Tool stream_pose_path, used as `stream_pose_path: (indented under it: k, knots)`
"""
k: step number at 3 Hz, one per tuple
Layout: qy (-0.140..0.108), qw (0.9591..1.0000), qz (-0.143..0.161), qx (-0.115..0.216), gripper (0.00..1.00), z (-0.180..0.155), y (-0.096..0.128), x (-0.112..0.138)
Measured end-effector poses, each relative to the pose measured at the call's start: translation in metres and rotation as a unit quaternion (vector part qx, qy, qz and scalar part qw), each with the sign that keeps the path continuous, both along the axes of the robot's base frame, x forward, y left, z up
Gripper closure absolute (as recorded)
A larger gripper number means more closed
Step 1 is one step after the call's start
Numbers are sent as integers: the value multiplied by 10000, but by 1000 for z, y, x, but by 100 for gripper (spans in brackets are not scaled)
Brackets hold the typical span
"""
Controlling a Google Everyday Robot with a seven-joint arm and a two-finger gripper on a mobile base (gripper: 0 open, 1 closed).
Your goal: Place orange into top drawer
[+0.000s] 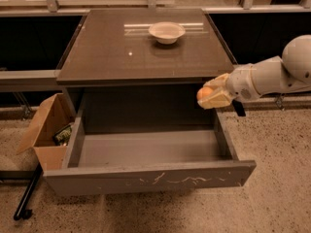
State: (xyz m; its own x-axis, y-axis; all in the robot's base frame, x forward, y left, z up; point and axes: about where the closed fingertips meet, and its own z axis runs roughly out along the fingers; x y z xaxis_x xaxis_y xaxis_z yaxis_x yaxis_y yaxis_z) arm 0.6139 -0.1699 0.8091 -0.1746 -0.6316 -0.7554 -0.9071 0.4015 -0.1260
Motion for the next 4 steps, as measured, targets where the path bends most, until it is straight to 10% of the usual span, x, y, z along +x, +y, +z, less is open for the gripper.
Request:
stream_pose_path:
  k: [2, 4]
  knots:
    - [825, 9950, 110, -545, 100, -114, -13, -24]
    - [888, 9941, 343, -519, 83, -129, 7, -21]
